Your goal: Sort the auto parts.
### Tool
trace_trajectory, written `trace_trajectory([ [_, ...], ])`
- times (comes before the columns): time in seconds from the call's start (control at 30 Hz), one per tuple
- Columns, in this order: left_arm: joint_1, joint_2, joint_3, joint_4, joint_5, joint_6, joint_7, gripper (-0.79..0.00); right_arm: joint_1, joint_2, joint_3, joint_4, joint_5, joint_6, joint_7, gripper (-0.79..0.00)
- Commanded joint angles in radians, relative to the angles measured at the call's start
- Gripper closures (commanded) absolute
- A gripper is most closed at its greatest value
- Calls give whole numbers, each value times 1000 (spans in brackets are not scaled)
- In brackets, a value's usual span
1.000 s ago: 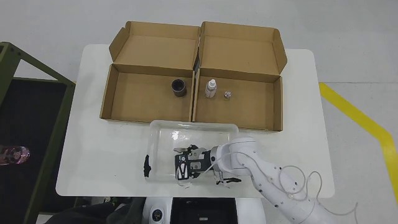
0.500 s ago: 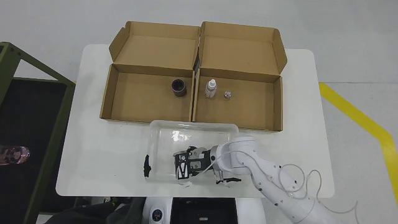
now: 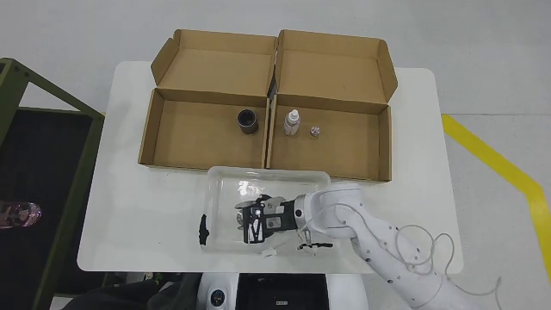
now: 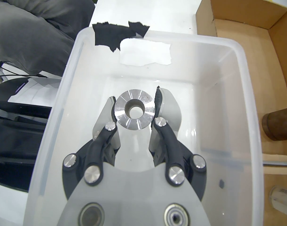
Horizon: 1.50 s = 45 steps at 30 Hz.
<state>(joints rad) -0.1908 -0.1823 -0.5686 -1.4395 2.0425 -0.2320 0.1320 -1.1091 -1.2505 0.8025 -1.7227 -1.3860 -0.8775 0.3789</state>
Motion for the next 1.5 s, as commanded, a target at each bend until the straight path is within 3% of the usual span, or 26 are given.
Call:
trace_trajectory([
  [0.0, 0, 0, 0, 0, 0, 0, 0, -785, -1, 2, 8, -12, 4, 1, -5, 0],
  [0.97, 0, 0, 0, 0, 0, 0, 0, -785, 12, 33, 145, -182, 26, 54, -97, 0],
  [1.47, 0, 0, 0, 0, 0, 0, 0, -785, 92, 22, 134, -113, 13, 117, -156, 0],
])
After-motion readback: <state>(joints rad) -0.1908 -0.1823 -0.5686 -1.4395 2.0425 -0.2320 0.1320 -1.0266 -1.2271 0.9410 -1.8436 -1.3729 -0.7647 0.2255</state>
